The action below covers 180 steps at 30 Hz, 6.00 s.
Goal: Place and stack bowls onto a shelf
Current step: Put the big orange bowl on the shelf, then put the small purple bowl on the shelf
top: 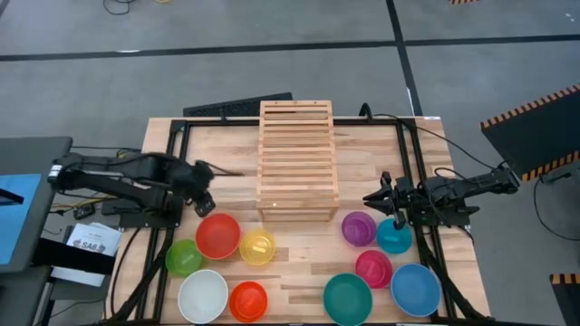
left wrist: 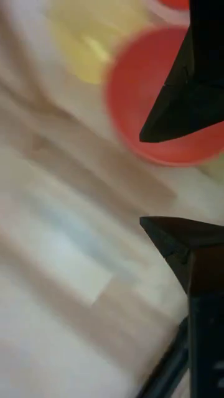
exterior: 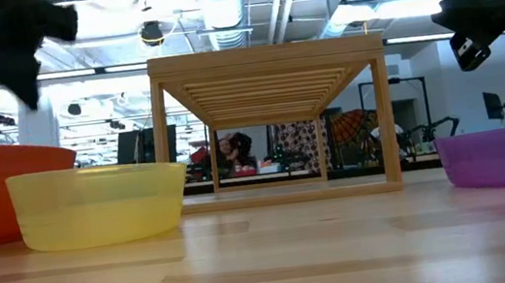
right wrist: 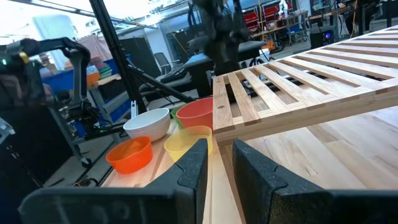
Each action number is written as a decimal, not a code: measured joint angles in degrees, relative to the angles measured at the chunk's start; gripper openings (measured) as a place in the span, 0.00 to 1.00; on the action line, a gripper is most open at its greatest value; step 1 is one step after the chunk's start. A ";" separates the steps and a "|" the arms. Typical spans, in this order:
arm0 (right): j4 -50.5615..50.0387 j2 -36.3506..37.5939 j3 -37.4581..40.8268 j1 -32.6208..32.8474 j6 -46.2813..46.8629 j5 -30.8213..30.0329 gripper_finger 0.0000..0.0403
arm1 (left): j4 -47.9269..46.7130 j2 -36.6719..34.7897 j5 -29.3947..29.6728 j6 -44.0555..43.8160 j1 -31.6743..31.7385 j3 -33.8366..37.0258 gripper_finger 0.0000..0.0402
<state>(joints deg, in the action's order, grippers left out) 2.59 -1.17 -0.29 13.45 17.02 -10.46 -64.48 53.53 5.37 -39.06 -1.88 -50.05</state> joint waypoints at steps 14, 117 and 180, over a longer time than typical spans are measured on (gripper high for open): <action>0.01 0.00 0.01 0.00 -0.01 0.00 0.25 | 10.37 10.70 -8.65 15.58 1.49 7.85 0.47; 0.00 0.05 0.02 0.00 -0.01 0.02 0.25 | 1.03 61.89 -9.66 28.83 40.51 -84.41 0.35; 0.00 0.04 0.01 0.00 -0.01 0.02 0.25 | 0.23 57.58 -1.03 41.56 35.43 -74.81 0.00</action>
<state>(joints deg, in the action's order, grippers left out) 2.59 -1.13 -0.28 13.45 17.01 -10.44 -64.25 111.10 4.34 2.50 33.55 -124.86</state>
